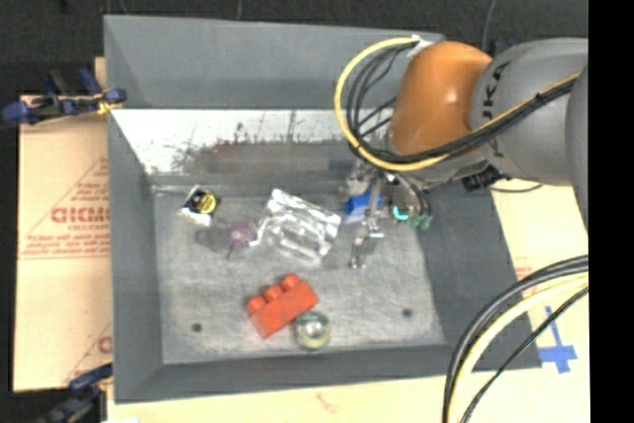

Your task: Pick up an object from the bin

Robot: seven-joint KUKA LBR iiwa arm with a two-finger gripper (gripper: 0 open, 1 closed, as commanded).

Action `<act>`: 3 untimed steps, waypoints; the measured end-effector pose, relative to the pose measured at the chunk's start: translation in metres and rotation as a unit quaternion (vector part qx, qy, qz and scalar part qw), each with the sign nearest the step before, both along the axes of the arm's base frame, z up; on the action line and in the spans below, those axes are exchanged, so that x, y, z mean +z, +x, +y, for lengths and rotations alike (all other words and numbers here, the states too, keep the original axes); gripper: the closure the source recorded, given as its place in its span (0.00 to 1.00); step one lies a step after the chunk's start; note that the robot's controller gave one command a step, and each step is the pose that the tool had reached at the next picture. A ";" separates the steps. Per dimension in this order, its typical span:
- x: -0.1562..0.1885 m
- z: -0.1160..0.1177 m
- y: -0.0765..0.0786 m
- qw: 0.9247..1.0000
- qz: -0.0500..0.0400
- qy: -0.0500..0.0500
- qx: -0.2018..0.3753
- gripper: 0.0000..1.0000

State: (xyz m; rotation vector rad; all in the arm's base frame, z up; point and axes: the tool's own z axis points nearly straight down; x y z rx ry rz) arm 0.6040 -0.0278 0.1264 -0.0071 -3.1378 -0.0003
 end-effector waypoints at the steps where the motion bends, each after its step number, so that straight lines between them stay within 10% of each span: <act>1: -0.053 0.055 0.024 0.997 -0.006 -0.002 0.074 0.00; 3: -0.049 0.053 0.027 0.998 -0.006 -0.001 0.070 0.00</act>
Offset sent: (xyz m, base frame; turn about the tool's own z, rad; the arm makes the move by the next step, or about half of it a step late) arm 0.0202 0.0574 -0.0564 -0.1491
